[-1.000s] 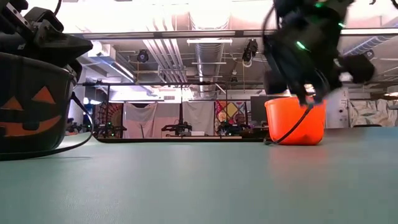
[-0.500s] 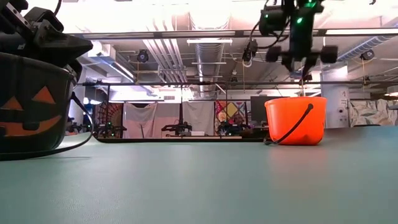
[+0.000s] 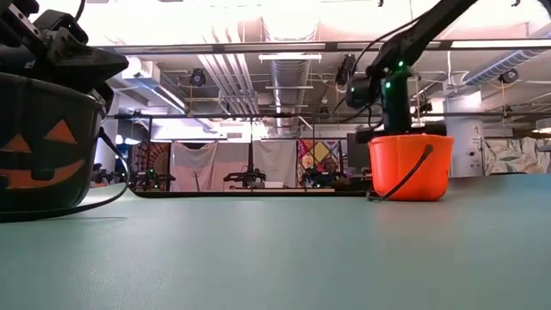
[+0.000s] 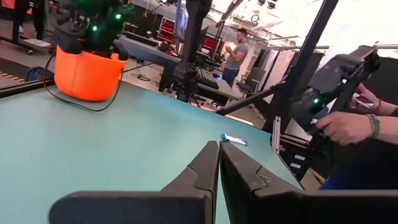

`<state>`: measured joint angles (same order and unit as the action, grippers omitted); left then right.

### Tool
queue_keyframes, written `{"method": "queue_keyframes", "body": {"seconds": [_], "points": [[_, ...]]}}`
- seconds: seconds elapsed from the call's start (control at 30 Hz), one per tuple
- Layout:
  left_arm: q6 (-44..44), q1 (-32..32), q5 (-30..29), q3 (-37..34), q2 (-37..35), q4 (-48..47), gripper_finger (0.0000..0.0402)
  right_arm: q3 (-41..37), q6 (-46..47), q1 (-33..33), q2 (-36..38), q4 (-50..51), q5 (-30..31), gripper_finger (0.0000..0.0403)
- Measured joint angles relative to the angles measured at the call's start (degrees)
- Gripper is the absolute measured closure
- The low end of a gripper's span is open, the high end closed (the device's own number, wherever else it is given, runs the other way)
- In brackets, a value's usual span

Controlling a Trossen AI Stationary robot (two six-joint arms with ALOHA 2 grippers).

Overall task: Sort candy by brand, put in halloween buckets
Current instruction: Put the white chocolate into the orange bucket

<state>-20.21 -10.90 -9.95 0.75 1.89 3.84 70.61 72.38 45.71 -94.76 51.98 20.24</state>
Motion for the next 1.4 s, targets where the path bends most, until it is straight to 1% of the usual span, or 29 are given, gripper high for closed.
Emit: {"method": "queue_keyframes", "body": {"seconds": [0.1, 0.2, 0.43, 0.53, 0.63, 0.8, 0.87, 0.93, 1.03, 1.2, 1.4], "points": [[0.00, 0.01, -0.01, 0.00, 0.02, 0.00, 0.0402, 0.68, -0.49, 0.09, -1.83, -0.59, -1.01, 0.0297], [0.02, 0.02, -0.01, -0.02, 0.00, 0.00, 0.0402, 1.39, -2.13, -0.01, -2.52, -0.66, -1.34, 0.0286], [0.00, 0.00, -0.01, -0.02, 0.02, 0.00, 0.0402, 2.86, -2.82, 0.01, -0.04, -0.02, -1.29, 0.0231], [0.01, 0.00, -0.01, -0.01, 0.01, 0.00, 0.0402, 3.34, -2.82, 0.07, 1.44, 1.30, -0.19, 0.0207], [0.01, 0.00, -0.01, 0.01, 0.02, 0.00, 0.0402, 4.88, -2.40, -0.34, 3.77, 5.61, 4.08, 0.0187], [0.00, 0.01, -0.01, -0.01, 0.00, 0.00, 0.0402, 11.33, -1.89, -2.37, 8.53, 18.55, 15.64, 0.0162], [0.00, 0.00, -0.01, 0.00, 0.00, 0.00, 0.0402, 14.39, -0.74, -4.83, 11.08, 23.80, 21.44, 0.0156], [0.00, 0.00, -0.01, -0.02, 0.00, 0.00, 0.0402, 16.50, 2.70, -8.83, 13.65, 29.08, 26.32, 0.0155], [0.00, 0.00, 0.01, -0.02, 0.00, 0.00, 0.0402, 17.20, 7.71, -15.34, 17.61, 33.80, 30.85, 0.0157], [0.00, 0.02, 0.01, -0.02, 0.00, 0.00, 0.0402, 16.37, 12.03, -25.47, 22.28, 36.33, 31.48, 0.0165], [0.00, 0.01, 0.01, -0.01, 0.00, 0.00, 0.0402, 12.20, 22.67, -40.15, 22.23, 38.04, 30.77, 0.0160]]}}
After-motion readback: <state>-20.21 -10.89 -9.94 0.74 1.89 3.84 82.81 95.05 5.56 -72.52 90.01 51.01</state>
